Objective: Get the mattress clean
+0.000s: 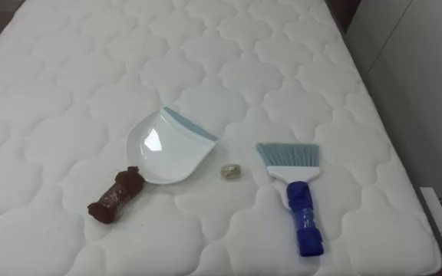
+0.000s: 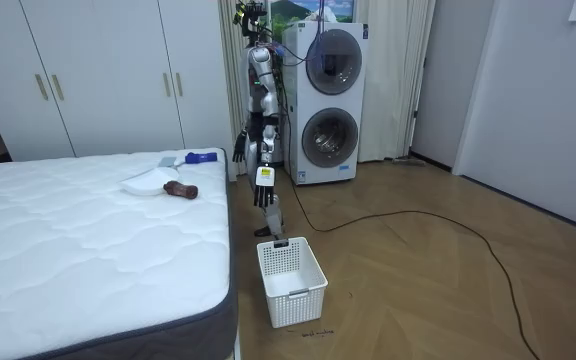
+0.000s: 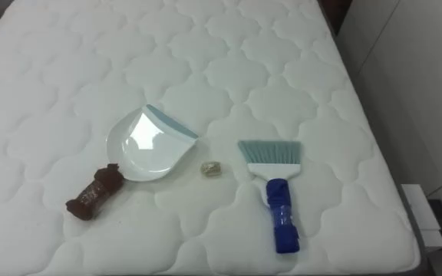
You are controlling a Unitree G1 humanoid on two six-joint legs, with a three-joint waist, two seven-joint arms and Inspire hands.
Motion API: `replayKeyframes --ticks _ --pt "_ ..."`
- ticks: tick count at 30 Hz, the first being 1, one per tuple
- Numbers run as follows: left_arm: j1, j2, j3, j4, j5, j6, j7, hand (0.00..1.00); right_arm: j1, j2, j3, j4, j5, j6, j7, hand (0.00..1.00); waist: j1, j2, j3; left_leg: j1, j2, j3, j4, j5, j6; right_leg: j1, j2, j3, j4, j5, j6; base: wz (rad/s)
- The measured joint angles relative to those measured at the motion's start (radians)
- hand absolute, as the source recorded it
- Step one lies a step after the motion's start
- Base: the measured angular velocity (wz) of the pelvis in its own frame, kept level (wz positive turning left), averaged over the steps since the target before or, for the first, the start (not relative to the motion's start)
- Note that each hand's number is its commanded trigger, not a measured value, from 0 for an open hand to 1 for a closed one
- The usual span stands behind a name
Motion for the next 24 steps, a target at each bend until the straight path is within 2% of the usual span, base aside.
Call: replayKeyframes --ticks 18,22,24 --pt "-0.013 0.0 0.001 -0.009 0.0 -0.009 0.002 0.0 0.005 -0.001 0.002 -0.001 0.009 -0.006 -0.004 0.0 0.001 0.013 -0.0034 0.016 0.0 0.004 0.0 0.0 0.0 0.006 0.0 0.0 -0.001 0.0 0.0 0.0" --pt "-0.01 -0.001 0.0 -0.05 0.0 -0.021 0.035 0.0 0.001 -0.001 0.022 -0.001 0.013 -0.008 -0.02 0.0 0.0 0.01 -0.005 0.014 0.001 0.004 0.001 0.0 0.0 0.006 -0.001 -0.012 0.003 -0.001 -0.001 0.03" --pt "-0.009 0.0 0.003 -0.075 -0.001 -0.04 0.076 0.0 -0.002 -0.001 0.028 -0.001 0.005 -0.014 -0.027 0.0 0.002 0.01 -0.0052 0.012 0.001 0.004 0.0 0.0 -0.001 0.004 -0.001 -0.014 0.003 -0.001 -0.001 0.02"
